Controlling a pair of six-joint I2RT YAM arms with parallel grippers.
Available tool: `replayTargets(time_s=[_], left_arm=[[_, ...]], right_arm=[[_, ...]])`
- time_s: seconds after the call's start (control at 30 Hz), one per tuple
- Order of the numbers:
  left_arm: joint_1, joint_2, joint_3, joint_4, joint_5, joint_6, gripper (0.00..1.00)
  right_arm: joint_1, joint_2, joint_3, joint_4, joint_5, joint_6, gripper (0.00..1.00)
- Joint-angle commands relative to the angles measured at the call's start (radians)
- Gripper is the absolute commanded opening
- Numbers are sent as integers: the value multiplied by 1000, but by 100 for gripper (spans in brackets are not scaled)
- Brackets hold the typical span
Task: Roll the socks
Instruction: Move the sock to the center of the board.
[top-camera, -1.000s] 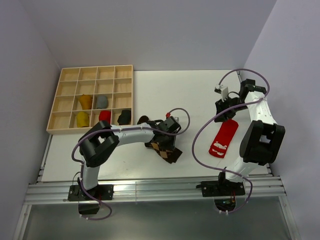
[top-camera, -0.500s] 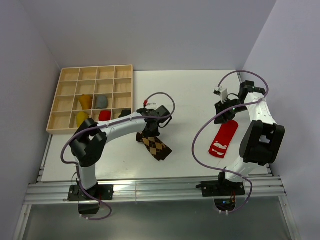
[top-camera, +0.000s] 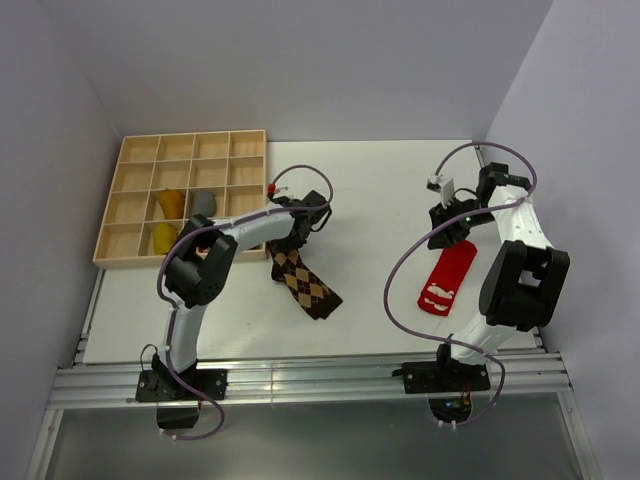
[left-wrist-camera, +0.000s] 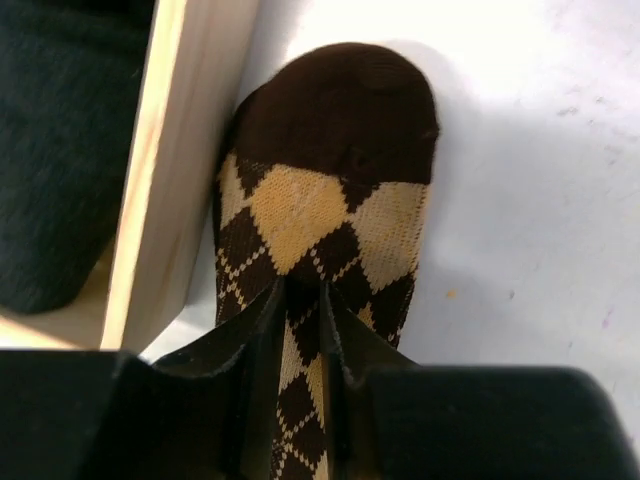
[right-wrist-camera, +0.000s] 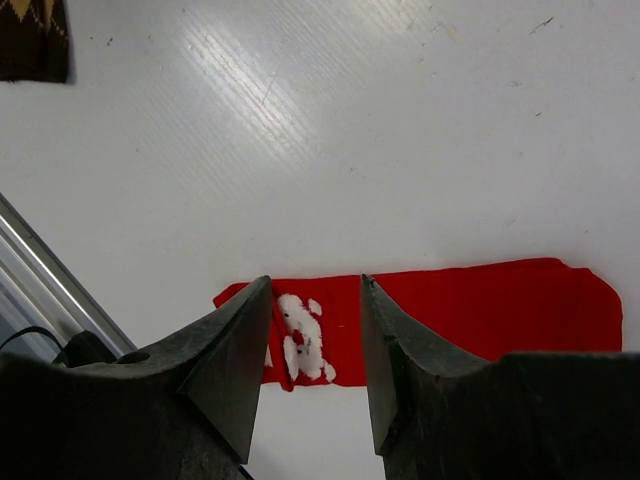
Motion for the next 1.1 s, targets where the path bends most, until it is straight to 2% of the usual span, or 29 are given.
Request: replayTargets(time_s=[0.0, 0.13, 0.4, 0.57, 0.7, 0.87, 1.07], left_arm=[[5, 62, 22, 31, 3, 68, 24], [-22, 99, 29, 130, 103, 229, 23], [-136, 177, 112, 278, 244, 427, 24], [-182, 206, 161, 347, 333, 458, 29], [-193, 234, 224, 358, 333, 452, 34], [-174, 144, 195, 428, 359, 461, 47], [-108, -33, 118, 493, 404, 495, 51]], right_arm=[[-7, -41, -27, 2, -4, -23, 48], [-10, -68, -56, 17, 2, -36, 48], [-15, -88, -68, -21, -48, -93, 49], [-15, -107, -68, -54, -99, -124, 49], [-12, -131, -73, -52, -134, -141, 50], [-10, -151, -72, -64, -156, -184, 51], [30, -235, -136, -69, -145, -259, 54]])
